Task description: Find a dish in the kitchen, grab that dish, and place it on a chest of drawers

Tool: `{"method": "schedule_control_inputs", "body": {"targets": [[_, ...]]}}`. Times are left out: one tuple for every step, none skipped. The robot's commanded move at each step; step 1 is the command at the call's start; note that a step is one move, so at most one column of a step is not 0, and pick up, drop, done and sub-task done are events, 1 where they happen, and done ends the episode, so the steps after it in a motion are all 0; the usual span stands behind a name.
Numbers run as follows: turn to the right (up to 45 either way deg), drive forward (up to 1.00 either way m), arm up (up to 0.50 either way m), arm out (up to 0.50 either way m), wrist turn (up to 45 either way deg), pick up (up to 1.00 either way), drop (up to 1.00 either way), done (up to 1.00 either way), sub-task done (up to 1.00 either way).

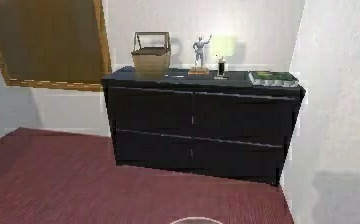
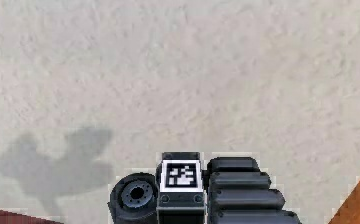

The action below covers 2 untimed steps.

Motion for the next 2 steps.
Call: {"method": "schedule_control_inputs", "body": {"targets": [[3.0,0.0,0.0,0.0,0.0,0.0,0.0,0.0,0.0],[0.0,1.0,0.0,0.0,0.0,0.0,0.0,0.0,0.0]]}}
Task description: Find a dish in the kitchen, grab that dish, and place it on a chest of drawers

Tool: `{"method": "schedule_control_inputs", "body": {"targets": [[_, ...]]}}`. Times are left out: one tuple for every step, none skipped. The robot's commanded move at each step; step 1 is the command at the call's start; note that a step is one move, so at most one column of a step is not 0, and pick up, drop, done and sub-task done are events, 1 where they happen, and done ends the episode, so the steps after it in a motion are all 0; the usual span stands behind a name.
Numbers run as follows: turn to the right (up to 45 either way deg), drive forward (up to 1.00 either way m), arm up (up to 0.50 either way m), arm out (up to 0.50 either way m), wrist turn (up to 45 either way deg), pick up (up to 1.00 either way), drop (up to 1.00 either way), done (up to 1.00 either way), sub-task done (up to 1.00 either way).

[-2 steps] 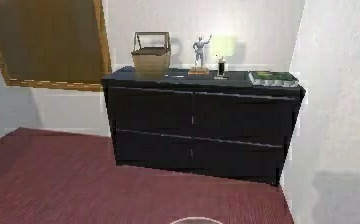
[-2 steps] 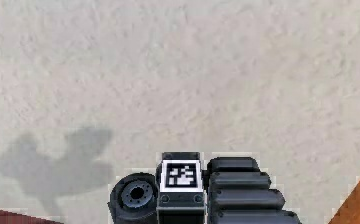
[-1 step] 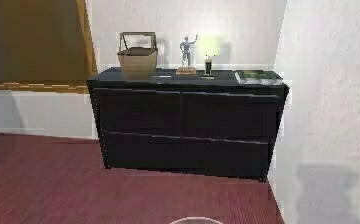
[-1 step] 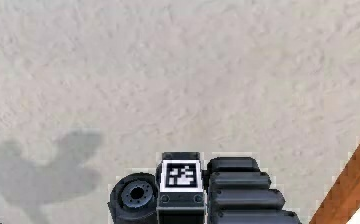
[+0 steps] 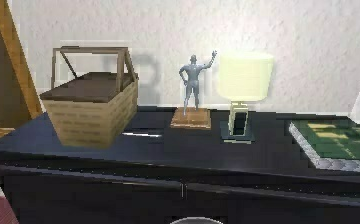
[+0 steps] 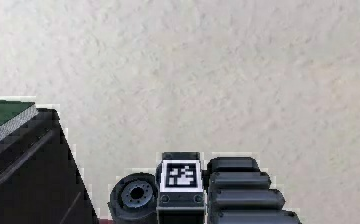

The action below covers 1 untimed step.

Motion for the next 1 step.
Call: {"method": "schedule_control_inputs", "body": {"targets": [[3.0,0.0,0.0,0.0,0.0,0.0,0.0,0.0,0.0]]}}
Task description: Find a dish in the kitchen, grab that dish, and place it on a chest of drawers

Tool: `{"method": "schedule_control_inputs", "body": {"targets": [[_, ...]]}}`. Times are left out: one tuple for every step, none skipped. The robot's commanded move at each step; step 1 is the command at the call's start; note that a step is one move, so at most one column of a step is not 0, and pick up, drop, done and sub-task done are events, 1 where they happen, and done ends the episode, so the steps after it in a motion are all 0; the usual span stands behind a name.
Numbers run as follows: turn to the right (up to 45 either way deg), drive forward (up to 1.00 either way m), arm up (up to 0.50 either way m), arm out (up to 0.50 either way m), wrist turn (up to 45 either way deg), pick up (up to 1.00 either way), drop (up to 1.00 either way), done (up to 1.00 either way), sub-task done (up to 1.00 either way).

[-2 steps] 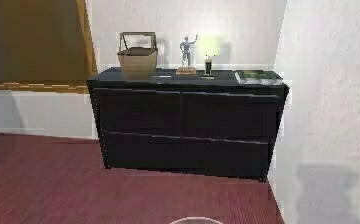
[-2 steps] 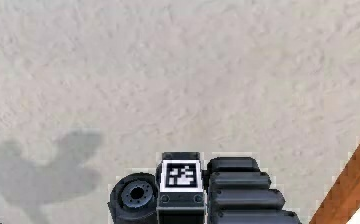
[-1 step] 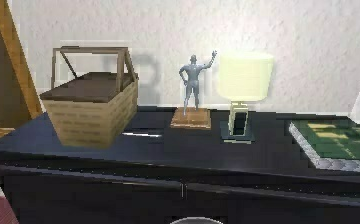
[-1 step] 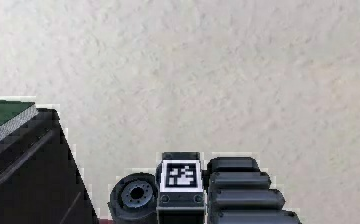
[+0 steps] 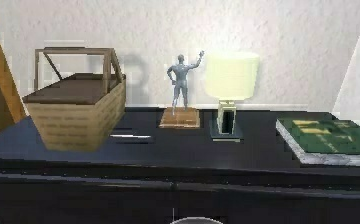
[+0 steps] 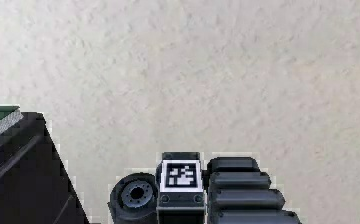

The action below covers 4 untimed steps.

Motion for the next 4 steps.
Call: {"method": "schedule_control_inputs", "body": {"targets": [[0.0,0.25,0.0,0.0,0.0,0.0,0.0,0.0,0.0],[12.0,0.0,0.0,0.0,0.0,0.0,0.0,0.0,0.0],[-15.0,0.0,0.0,0.0,0.0,0.0,0.0,0.0,0.0],[27.0,0.0,0.0,0.0,0.0,0.0,0.0,0.0,0.0]]}}
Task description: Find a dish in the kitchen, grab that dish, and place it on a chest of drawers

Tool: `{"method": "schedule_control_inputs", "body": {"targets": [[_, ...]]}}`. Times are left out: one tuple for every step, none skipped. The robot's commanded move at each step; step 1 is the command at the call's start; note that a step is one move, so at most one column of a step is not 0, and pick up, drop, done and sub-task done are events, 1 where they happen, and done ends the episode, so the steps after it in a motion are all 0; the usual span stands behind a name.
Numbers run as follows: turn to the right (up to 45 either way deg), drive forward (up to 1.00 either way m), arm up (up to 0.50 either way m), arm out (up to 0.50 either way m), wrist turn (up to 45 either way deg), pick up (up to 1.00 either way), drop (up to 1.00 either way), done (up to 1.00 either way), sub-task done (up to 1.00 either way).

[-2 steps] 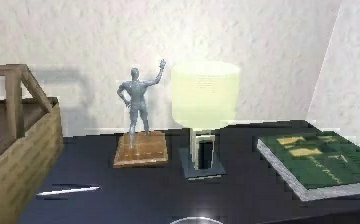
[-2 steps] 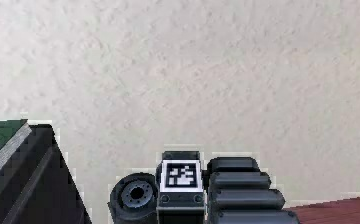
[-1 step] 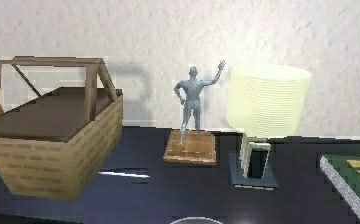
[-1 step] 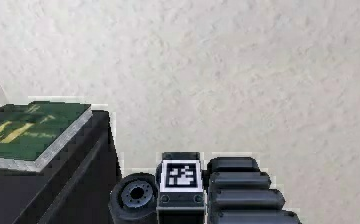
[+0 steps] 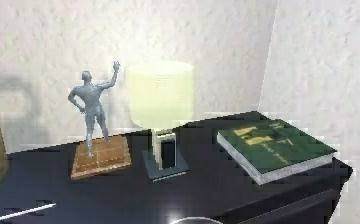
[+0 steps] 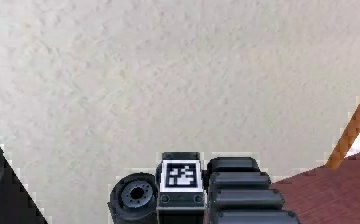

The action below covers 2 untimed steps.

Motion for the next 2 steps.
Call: {"method": "schedule_control_inputs", "body": {"targets": [[-39.0,0.0,0.0,0.0,0.0,0.0,0.0,0.0,0.0],[42.0,0.0,0.0,0.0,0.0,0.0,0.0,0.0,0.0]]}}
